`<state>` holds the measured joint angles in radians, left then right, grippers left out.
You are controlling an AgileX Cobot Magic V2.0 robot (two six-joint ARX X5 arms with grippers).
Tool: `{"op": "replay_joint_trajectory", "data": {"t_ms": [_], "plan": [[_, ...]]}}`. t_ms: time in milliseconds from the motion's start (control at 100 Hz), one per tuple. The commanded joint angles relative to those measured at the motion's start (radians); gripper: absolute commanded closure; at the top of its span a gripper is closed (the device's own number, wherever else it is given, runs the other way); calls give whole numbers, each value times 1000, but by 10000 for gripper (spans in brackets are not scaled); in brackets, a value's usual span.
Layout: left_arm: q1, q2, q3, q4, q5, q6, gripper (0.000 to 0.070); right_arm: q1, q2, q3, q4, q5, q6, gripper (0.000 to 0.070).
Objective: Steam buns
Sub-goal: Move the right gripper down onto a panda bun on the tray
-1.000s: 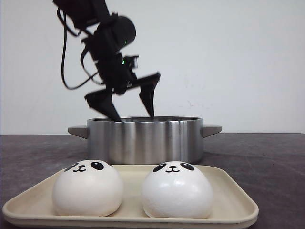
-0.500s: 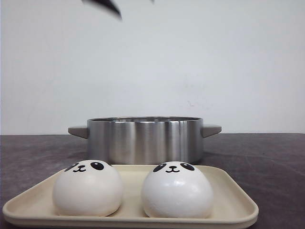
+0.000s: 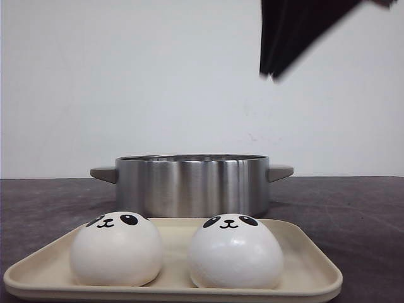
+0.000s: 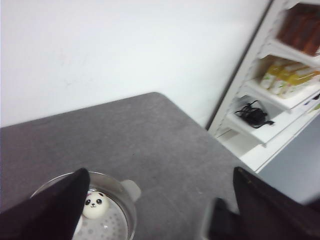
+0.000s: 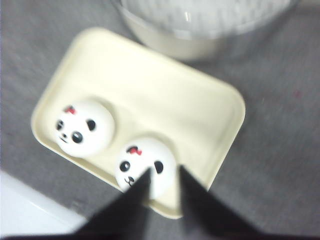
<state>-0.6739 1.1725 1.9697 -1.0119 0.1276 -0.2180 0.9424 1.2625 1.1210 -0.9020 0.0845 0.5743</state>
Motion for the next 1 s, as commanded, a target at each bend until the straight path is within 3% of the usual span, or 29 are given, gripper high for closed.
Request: {"op": "replay_joint_trajectory", "data": {"t_ms": [0,40,90,310,470,760,990], "plan": [[-8,-13,21,-38,-4,6,144,11,35,14,15,-7,35,265],[-8,-34,21,-71,-4,10,144,11,53,14,19,-18,36,185],[-8,-56,21,-111,-4,18,144,11,77,14,24,-41,36,150],[-8,-124,21,-224,-36,44,144,11,212,14,34,-70,27,150],[-8,-150,21,-239,-53,49,144,10,321,14,42,-168,21,151],[-8,-159,21,-258,-57,69,144,17,398,14,72,-163,23,158],[-8,-159,21,-256,-58,72,144,10,401,14,102,-163,28,231]]}}
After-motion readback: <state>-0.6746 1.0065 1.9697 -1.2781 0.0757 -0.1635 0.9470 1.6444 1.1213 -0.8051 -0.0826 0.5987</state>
